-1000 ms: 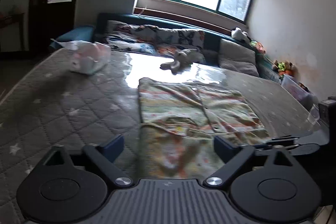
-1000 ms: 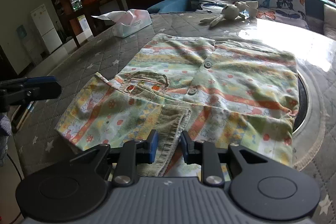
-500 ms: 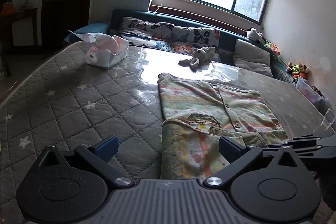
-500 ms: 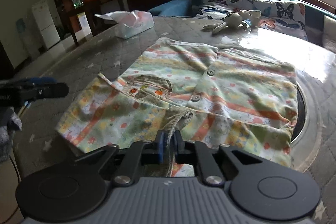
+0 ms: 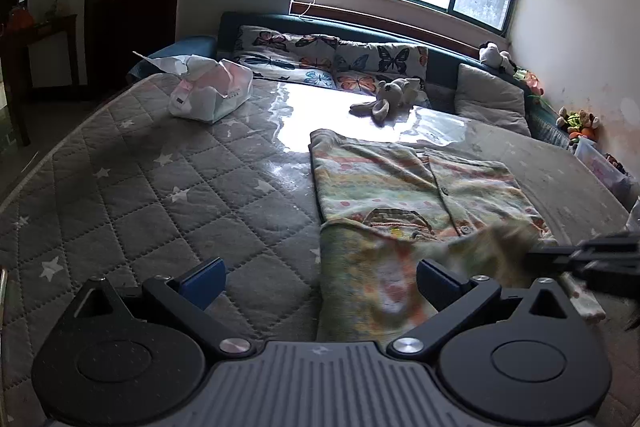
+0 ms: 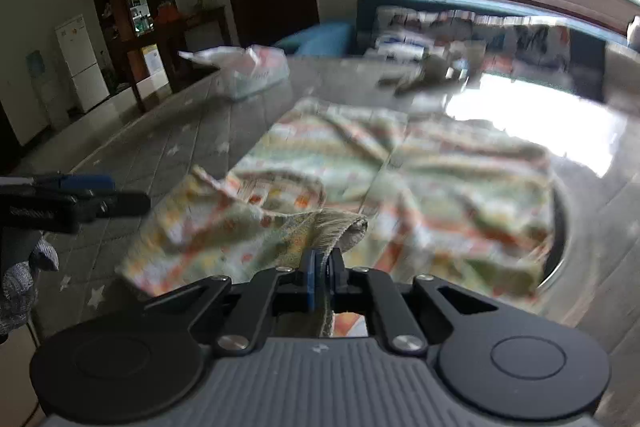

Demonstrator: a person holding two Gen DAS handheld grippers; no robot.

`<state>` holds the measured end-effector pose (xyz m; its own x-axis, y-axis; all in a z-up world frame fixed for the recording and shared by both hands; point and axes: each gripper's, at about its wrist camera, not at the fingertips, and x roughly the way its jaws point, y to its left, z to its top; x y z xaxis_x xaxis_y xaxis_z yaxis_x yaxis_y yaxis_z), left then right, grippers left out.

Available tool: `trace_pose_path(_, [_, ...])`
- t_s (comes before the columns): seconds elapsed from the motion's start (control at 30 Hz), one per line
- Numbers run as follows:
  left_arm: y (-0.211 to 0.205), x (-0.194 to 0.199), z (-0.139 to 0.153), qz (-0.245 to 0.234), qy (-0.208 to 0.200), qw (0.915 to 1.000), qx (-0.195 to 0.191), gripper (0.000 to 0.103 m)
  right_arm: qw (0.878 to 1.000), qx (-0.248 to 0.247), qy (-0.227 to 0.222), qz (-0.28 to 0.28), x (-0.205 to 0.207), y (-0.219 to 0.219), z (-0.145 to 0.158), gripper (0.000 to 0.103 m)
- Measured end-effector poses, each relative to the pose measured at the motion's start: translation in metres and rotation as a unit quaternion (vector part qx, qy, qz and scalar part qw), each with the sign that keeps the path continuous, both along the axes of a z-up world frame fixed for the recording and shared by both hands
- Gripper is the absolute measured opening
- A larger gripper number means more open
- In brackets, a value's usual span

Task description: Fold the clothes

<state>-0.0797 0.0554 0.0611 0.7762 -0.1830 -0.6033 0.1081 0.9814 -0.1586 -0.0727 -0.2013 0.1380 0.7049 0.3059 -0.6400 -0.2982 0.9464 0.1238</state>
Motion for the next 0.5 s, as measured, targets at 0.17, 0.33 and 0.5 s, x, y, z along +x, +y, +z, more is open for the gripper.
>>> trace_pose_path(0.17, [-0.004,0.006,-0.004,0.000,0.001,0.9998,0.020,0.103,0.999,-0.012,-0.020,-0.028,-0.010,-0.017,0.018,0.006])
trace_pose_path(0.33, [-0.005,0.017,-0.014,0.009,0.020,0.9989,0.041,0.103,0.998,-0.028,-0.013,-0.053,-0.012,-0.029,0.012,0.006])
trace_pose_path(0.5, [-0.005,0.027,-0.018,0.017,0.026,0.9977,0.060,0.103,0.997,-0.039,0.001,-0.071,-0.009,-0.035,-0.003,0.006])
